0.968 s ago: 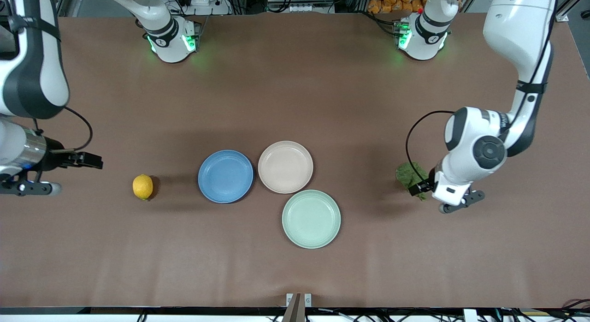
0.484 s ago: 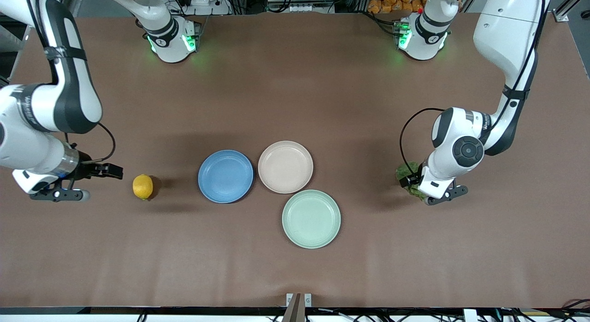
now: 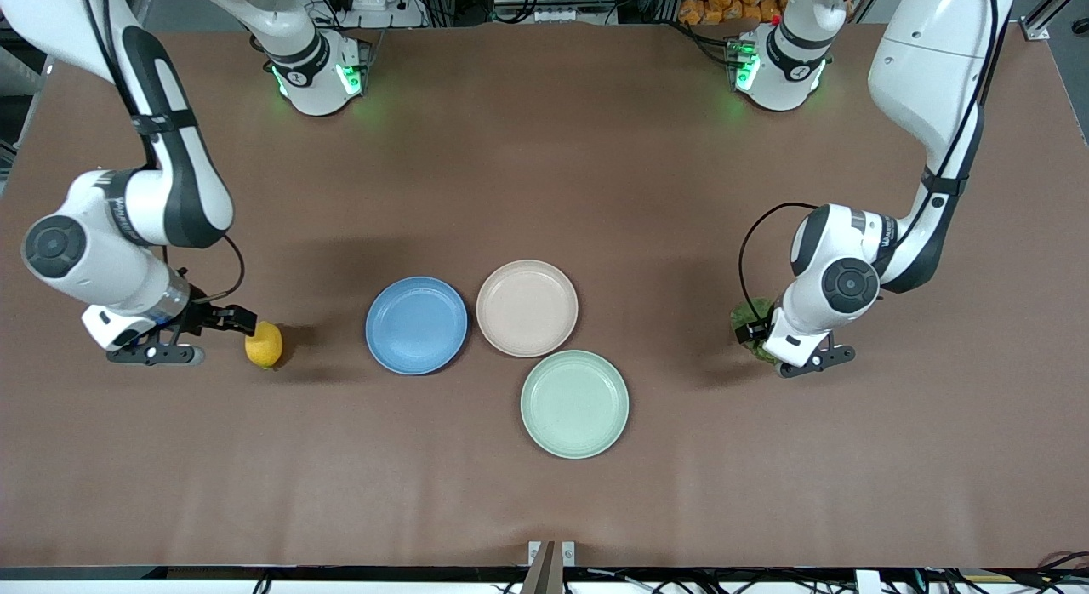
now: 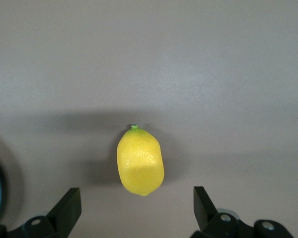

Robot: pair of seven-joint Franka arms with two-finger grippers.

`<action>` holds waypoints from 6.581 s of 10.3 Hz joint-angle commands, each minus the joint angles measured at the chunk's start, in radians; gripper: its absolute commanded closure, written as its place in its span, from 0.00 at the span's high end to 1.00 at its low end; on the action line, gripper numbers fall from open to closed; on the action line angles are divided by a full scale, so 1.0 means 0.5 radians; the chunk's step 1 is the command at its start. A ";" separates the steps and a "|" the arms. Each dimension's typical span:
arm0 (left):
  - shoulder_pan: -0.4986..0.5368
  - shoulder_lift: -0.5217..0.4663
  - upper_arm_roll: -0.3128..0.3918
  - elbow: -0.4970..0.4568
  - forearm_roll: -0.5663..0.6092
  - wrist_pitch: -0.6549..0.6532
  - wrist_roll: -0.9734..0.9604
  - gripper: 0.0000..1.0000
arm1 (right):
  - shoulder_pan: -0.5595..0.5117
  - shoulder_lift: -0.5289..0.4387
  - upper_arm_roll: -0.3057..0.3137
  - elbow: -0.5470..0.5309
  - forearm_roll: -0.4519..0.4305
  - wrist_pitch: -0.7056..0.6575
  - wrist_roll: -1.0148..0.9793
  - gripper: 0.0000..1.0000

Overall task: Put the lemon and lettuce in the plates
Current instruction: 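Grasp the lettuce with the left gripper while the right gripper grasps the lemon, then carry the lettuce over the cream plate with the left gripper, then release the lettuce onto the cream plate while the right gripper carries the lemon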

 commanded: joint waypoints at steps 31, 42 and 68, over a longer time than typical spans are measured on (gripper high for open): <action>-0.468 -0.136 -0.294 0.293 0.018 -0.218 -1.078 0.00 | -0.011 0.451 0.016 -0.160 -0.013 0.720 -0.028 0.53; -0.916 0.213 -0.288 0.741 0.027 -0.166 -1.661 0.00 | -0.001 0.365 0.225 0.180 -0.007 0.107 0.030 0.51; -0.248 -0.133 -0.241 0.750 0.021 -0.967 -0.445 1.00 | 0.465 0.494 0.412 0.104 0.021 0.395 0.699 0.52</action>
